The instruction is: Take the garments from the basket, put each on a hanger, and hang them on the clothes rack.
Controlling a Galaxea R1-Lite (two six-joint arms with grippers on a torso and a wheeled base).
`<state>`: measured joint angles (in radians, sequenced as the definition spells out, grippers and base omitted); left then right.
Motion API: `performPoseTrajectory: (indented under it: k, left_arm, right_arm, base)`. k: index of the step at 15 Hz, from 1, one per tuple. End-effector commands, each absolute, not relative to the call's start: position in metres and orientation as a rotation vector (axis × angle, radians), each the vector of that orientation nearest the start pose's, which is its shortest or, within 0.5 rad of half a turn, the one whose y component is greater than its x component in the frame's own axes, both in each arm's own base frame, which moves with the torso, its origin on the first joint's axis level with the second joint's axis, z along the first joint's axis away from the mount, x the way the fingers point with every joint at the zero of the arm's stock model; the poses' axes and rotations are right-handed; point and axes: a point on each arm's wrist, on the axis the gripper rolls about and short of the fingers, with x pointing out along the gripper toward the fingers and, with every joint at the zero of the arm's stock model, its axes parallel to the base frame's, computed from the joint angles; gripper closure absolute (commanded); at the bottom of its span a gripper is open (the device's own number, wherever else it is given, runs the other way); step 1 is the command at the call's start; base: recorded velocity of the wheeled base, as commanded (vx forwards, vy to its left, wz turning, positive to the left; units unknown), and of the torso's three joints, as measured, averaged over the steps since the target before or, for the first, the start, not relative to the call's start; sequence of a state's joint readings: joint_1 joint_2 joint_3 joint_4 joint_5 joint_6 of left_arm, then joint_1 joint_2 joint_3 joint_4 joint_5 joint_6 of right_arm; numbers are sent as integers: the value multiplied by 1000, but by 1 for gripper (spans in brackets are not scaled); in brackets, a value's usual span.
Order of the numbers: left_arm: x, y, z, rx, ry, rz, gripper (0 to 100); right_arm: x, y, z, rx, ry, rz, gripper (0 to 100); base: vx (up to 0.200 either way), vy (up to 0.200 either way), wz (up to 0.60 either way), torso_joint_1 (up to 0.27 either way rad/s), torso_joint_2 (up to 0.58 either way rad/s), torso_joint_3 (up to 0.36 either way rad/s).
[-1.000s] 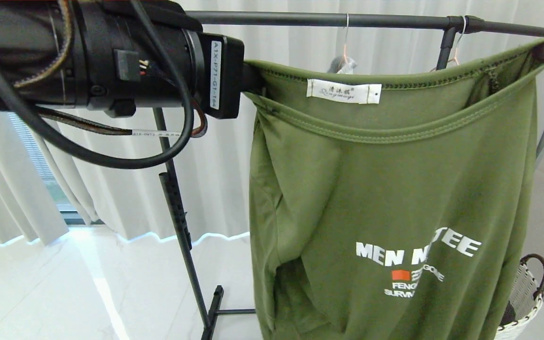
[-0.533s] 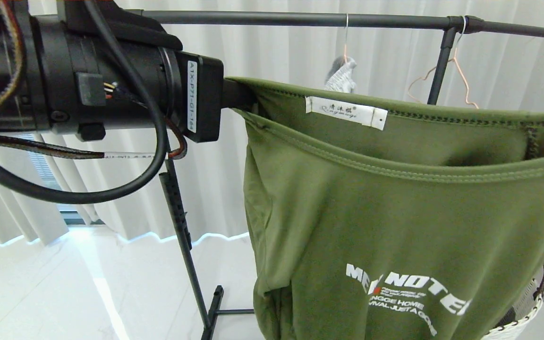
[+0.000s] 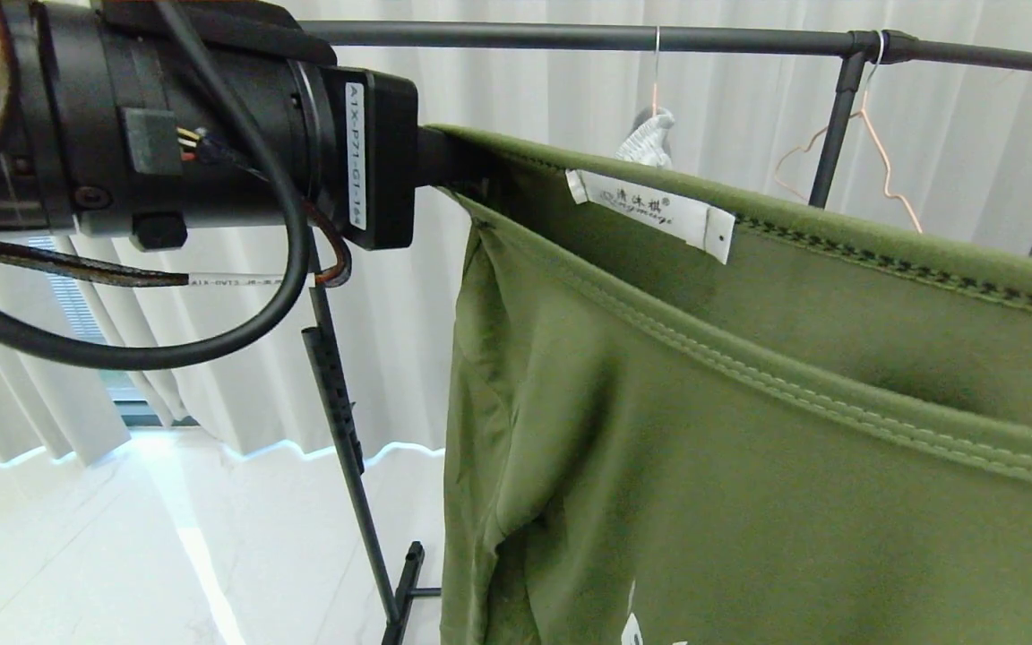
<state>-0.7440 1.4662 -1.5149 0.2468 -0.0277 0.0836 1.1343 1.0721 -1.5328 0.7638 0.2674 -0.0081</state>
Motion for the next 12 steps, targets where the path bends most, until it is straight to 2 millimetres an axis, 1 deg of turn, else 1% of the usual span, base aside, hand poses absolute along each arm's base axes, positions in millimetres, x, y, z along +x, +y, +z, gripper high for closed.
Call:
performPoseTrajectory:
  k: [1,2,3,5,10,12]
  left_arm:
    - [169,-164,366,110,159,-802,100]
    - [157,-164,369,56,168,-831,100]
    - [150,-161,369,27,199,-841,100]
    - [136,-147,366,13,314,-842,100]
    - [92,-105,359,-18,565,-939,100]
    - [78,-97,359,-39,611,-1014,100]
  right_arm:
    - [29,74,377,-153,299,1361,100]
    - [35,76,376,-161,307,1261,100]
    - [42,80,374,-173,312,1176,100]
    - [54,88,377,-153,274,1080,100]
    - [90,120,380,-98,123,1001,100]
    - [102,133,382,-75,64,992,100]
  base:
    - [0,0,0,0,0,0]
    - [0,0,0,0,0,0]
    - [0,0,0,0,0,0]
    - [0,0,0,0,0,0]
    - [0,0,0,0,0,0]
    - [0,0,0,0,0,0]
